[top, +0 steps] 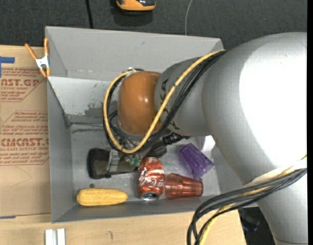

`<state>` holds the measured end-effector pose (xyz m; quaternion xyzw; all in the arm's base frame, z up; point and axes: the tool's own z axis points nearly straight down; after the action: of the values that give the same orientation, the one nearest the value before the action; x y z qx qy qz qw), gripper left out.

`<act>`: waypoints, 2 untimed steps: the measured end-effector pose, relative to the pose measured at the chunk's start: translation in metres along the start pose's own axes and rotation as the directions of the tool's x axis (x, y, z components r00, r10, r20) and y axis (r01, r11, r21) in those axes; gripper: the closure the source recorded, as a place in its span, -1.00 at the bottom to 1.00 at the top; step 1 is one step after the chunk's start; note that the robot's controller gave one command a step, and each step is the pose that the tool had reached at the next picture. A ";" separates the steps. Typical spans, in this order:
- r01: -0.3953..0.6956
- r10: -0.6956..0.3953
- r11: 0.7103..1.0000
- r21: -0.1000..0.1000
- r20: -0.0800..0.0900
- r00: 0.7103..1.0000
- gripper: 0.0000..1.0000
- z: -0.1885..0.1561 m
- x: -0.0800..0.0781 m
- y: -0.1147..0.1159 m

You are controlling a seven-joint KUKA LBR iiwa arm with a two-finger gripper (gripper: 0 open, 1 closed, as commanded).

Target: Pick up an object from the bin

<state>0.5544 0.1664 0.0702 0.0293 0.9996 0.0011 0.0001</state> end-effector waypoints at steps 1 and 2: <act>0.000 0.000 1.000 0.000 0.000 1.000 1.00 0.000 0.000 0.000; -0.007 0.007 1.000 0.000 0.002 1.000 1.00 -0.129 -0.005 0.017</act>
Offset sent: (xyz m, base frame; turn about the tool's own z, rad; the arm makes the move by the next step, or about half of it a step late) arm 0.0060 0.0156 0.1288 0.0083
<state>0.5606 0.1830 0.1988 0.0325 0.9995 0.0009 0.0010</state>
